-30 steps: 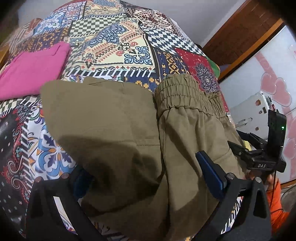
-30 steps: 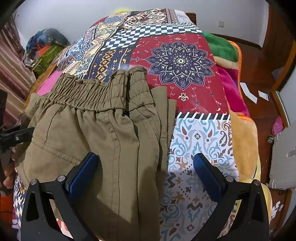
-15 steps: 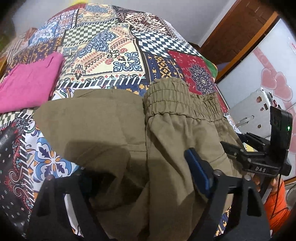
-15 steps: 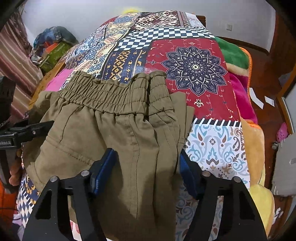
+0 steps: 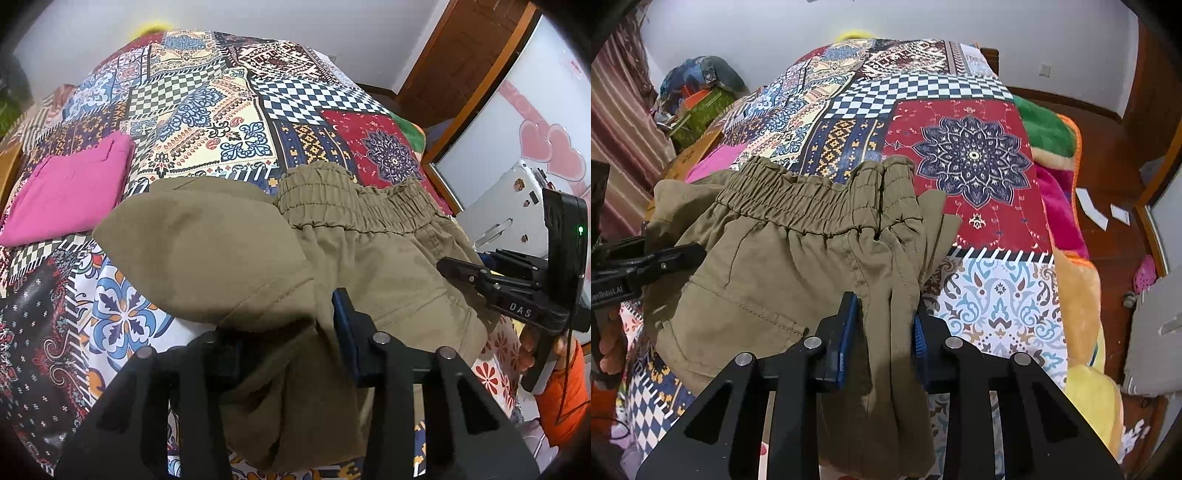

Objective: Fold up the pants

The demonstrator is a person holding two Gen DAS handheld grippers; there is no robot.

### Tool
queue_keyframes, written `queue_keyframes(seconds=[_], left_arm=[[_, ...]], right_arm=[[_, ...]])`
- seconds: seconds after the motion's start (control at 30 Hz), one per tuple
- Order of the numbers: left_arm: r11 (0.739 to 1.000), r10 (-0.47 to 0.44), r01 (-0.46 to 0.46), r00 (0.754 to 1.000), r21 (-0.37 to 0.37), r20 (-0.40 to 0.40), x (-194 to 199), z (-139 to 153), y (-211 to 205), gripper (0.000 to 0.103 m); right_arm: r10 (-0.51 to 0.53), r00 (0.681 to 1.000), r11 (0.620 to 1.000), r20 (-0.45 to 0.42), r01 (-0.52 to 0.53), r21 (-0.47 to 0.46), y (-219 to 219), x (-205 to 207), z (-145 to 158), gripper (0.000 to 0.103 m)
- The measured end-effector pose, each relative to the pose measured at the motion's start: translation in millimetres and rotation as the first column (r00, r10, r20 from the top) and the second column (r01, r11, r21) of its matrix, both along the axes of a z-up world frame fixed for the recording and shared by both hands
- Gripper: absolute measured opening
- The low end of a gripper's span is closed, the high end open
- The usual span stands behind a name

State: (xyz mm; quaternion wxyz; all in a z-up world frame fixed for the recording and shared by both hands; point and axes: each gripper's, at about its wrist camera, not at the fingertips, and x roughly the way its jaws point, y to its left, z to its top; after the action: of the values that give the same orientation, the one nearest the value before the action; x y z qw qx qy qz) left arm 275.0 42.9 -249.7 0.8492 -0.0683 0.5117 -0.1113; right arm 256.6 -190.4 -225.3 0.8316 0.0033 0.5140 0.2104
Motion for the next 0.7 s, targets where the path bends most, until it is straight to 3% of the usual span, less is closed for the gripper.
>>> queue_keyframes(seconds=[0.03,0.1,0.2,0.33,0.5,0.63,0.7], left_arm=[[1.000,0.005,-0.005,1.000,-0.005,-0.007,1,-1,1,0.041],[1.000,0.013,-0.014,1.000,-0.019,-0.018,1,-2,4,0.041],[1.000,0.009,-0.009,1.000,-0.007,-0.014,0,-3,3,0.044],[1.000,-0.001,0.002,1.000,0.018,-0.009,0,-6,1,0.048],[1.000,0.001,-0.001,1.000,0.001,-0.020,4,-12,4,0.051],[1.000,0.000,0.000,1.000,-0.016,-0.027,6,-15,6,0.052],[1.000,0.006,-0.006,1.000,-0.027,-0.029,7,-15,8,0.052]], right_arm=[[-0.008,1.000,1.000,-0.017,0.008,0.004,-3,1,-2,0.039],[-0.035,0.997,0.999,-0.065,0.036,0.020,-10,4,-6,0.057],[-0.044,0.994,0.997,-0.104,0.051,0.064,-22,3,-9,0.069],[-0.026,0.992,0.997,-0.123,0.035,0.070,-23,1,-18,0.074],[0.004,0.991,0.998,-0.134,0.006,0.067,-10,8,-29,0.088],[0.005,0.990,0.993,-0.142,0.012,0.114,-5,18,-32,0.083],[0.010,0.992,0.993,-0.123,0.004,0.114,-1,18,-29,0.062]])
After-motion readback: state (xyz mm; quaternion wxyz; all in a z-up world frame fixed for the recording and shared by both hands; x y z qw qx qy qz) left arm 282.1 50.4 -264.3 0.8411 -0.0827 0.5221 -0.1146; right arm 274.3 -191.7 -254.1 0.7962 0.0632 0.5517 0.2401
